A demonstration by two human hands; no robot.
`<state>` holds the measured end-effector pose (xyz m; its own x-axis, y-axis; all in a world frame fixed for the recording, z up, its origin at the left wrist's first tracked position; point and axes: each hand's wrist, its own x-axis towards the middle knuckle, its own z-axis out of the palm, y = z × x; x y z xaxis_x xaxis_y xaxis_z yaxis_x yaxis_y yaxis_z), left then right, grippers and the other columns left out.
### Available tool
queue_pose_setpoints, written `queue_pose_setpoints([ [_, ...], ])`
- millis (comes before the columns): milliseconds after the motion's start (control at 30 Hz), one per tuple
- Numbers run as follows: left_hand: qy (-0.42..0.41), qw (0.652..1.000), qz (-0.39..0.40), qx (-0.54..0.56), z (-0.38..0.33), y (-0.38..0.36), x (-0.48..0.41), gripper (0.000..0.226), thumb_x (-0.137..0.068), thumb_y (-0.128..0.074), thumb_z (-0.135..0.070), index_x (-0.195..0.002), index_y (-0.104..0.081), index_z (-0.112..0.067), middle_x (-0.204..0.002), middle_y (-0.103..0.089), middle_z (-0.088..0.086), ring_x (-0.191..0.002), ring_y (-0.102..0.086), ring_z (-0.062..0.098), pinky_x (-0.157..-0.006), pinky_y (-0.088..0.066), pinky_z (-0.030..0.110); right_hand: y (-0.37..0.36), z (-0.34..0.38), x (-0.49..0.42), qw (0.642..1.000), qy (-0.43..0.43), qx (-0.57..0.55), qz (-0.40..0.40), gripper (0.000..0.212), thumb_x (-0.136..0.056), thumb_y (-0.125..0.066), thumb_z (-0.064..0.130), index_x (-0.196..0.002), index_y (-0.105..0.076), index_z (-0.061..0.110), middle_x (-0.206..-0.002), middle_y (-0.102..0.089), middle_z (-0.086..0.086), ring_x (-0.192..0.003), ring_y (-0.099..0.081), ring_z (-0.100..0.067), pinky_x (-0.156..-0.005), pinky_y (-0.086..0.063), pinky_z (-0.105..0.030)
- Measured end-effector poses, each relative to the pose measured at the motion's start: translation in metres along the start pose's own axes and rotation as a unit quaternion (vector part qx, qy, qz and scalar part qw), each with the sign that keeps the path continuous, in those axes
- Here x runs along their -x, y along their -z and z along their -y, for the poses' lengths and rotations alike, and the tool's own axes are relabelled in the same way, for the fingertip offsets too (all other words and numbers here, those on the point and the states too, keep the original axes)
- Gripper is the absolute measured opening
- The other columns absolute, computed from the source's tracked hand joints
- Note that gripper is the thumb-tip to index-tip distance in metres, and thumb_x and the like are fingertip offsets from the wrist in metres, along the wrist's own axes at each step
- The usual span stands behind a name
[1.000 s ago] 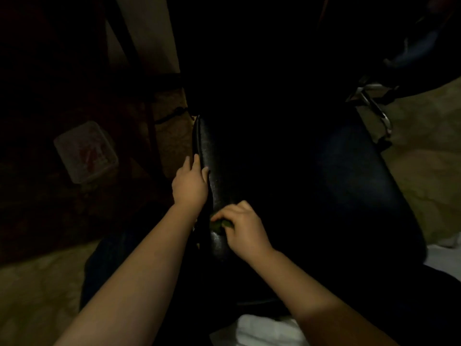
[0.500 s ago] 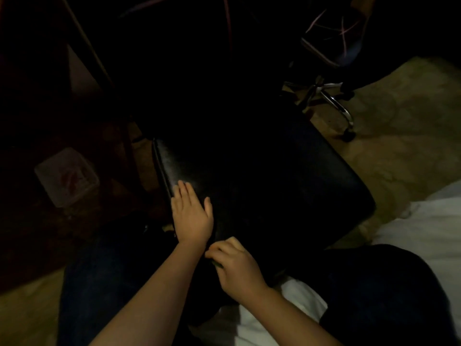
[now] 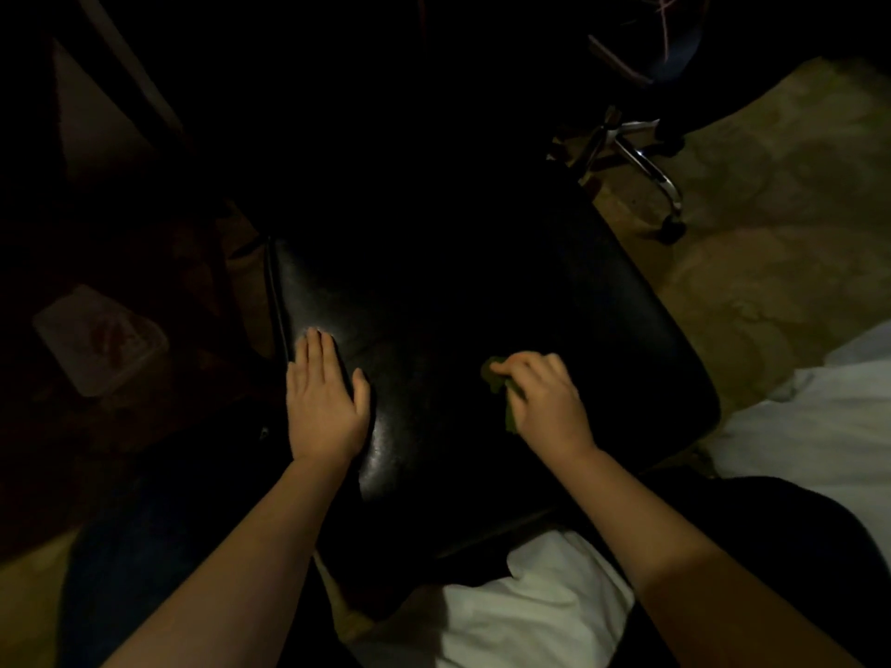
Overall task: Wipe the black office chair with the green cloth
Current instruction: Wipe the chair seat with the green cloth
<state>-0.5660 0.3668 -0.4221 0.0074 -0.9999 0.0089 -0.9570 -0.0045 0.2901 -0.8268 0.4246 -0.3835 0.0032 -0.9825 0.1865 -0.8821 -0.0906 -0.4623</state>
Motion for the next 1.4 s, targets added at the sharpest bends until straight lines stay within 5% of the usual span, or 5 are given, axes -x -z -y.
queue_pose_setpoints([
  [367,-0.069,0.997,0.027,-0.007,0.025,0.02,-0.043,0.062,-0.1,-0.042,-0.038,-0.152,-0.028,-0.007,-0.161,-0.023,0.009,-0.149,-0.015,0.021,-0.121,-0.018,0.042,0.035,-0.106,-0.067,0.975,-0.193,0.081,-0.068,0.029,-0.084,-0.059,-0.002,-0.11,-0.064,0.01,-0.105,-0.06,-0.011,-0.099,-0.049,-0.033,-0.088,-0.042,-0.039],
  [533,-0.034,0.998,-0.001,-0.046,0.001,0.033,-0.061,0.065,-0.093,-0.038,-0.051,-0.119,-0.058,0.005,-0.118,-0.058,0.024,-0.112,-0.054,0.039,-0.095,-0.046,0.048,0.039,-0.113,-0.097,0.961,-0.257,0.076,-0.07,0.028,-0.091,-0.055,0.003,-0.116,-0.062,0.011,-0.111,-0.058,-0.012,-0.105,-0.048,-0.032,-0.093,-0.041,-0.04],
  [733,-0.103,0.994,0.02,-0.014,-0.041,0.016,-0.092,0.06,-0.1,-0.045,-0.039,-0.148,-0.034,-0.006,-0.159,-0.026,0.013,-0.15,-0.012,0.027,-0.121,-0.005,0.04,0.037,-0.118,-0.118,0.96,-0.252,0.075,-0.097,0.032,-0.093,-0.052,0.001,-0.123,-0.061,0.006,-0.116,-0.059,-0.015,-0.11,-0.048,-0.032,-0.094,-0.039,-0.036],
  [833,-0.124,0.992,0.036,-0.004,-0.042,-0.001,-0.094,0.062,-0.101,-0.036,-0.042,-0.154,-0.023,-0.012,-0.163,-0.015,0.006,-0.151,-0.003,0.019,-0.123,-0.002,0.039,0.024,-0.106,-0.127,0.954,-0.268,0.044,-0.125,0.036,-0.094,-0.048,-0.001,-0.128,-0.057,0.003,-0.126,-0.058,-0.013,-0.119,-0.048,-0.029,-0.102,-0.037,-0.032],
  [1400,-0.128,0.992,-0.003,0.013,-0.037,-0.012,-0.094,0.064,-0.092,-0.028,-0.036,-0.15,-0.034,-0.011,-0.159,-0.028,0.007,-0.149,-0.018,0.021,-0.122,-0.009,0.04,-0.088,0.047,-0.187,0.999,-0.025,-0.005,0.034,0.053,-0.088,-0.052,0.0,-0.14,-0.048,0.008,-0.147,-0.045,-0.008,-0.139,-0.033,-0.024,-0.113,-0.02,-0.025],
])
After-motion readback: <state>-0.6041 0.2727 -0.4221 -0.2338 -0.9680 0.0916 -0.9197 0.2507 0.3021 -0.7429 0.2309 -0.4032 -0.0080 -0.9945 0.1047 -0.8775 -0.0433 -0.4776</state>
